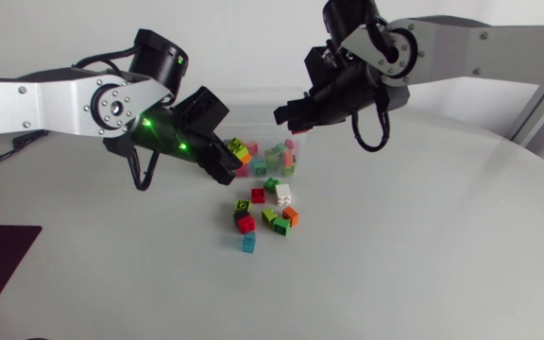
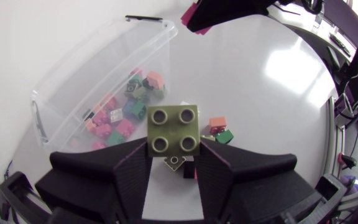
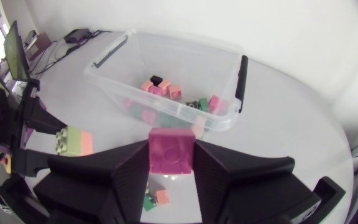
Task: Place the duplo bricks in the container
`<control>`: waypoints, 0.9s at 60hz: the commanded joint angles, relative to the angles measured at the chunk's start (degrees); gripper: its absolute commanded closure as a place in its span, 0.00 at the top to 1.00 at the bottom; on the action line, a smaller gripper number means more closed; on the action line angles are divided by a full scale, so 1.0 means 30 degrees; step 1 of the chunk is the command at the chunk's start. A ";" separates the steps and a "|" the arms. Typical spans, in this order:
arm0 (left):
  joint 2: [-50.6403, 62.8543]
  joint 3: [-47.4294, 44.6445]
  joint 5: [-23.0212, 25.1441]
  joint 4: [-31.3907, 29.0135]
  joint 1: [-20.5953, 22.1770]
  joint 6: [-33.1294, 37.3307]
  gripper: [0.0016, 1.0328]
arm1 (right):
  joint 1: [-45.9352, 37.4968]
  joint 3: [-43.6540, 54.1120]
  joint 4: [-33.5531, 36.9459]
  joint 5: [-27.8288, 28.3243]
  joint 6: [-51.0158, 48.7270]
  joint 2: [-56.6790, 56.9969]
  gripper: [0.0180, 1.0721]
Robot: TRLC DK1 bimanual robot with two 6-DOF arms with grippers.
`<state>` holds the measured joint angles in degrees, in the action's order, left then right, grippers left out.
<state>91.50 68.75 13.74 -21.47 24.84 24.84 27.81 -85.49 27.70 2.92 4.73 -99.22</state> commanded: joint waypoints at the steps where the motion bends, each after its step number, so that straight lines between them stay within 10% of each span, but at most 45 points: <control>1: -0.0443 0.0726 0.0284 0.0361 -0.0136 -0.0692 0.31 | 0.0075 -0.0740 -0.0563 -0.0270 0.0532 -0.0911 0.32; 54: -0.0091 0.2454 0.0255 0.2031 -0.1864 -0.2977 0.31 | 0.0075 -0.4432 -0.5836 -0.1705 0.0151 -0.5540 0.32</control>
<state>91.37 73.71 13.91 -16.32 19.90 17.63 27.81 -97.12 11.55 -1.52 4.67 -113.71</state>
